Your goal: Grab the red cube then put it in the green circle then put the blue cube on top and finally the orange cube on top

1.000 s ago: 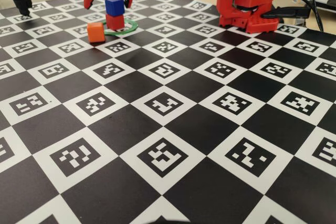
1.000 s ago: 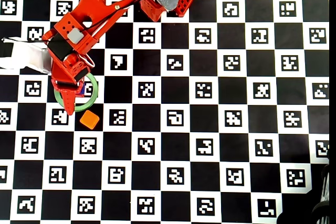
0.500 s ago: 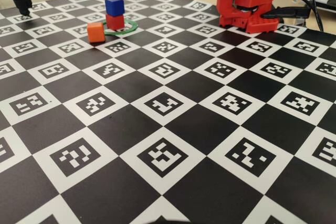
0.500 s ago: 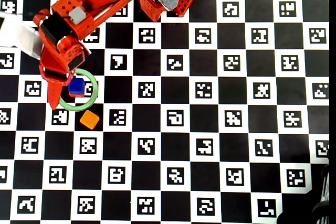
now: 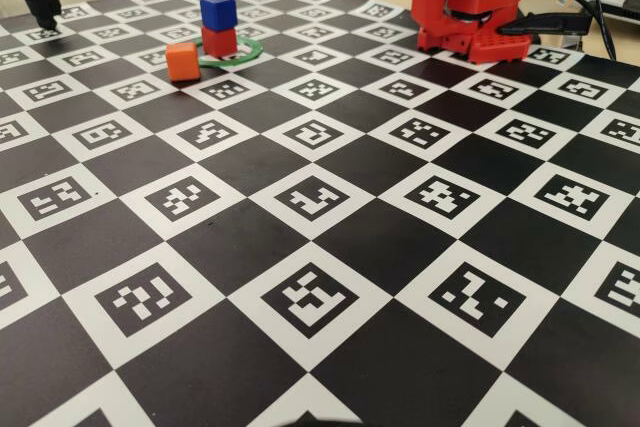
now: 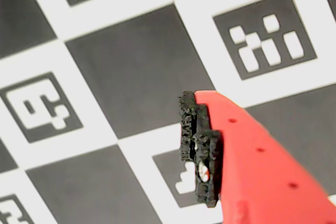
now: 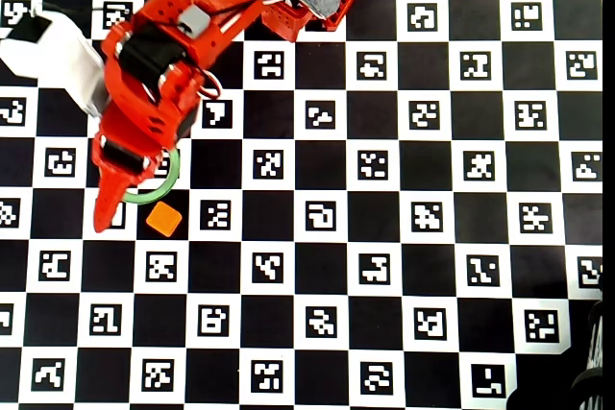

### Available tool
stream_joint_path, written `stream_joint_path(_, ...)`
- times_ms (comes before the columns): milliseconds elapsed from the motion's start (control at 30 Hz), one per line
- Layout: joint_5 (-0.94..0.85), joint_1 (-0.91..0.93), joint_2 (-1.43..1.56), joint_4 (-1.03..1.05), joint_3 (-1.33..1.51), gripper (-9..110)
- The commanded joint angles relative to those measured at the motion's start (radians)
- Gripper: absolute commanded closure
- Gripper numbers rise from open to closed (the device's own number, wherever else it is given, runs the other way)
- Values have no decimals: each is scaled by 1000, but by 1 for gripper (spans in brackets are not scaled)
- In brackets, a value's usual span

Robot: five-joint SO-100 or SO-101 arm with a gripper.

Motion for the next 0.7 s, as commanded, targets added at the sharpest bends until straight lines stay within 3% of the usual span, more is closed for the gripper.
stream_joint_path(0,26,-21,11,-9,-77,47)
stream_joint_path(367,81,-35,-94,-60,-55,47)
stream_joint_path(667,81,-38,-97,-207,152,47)
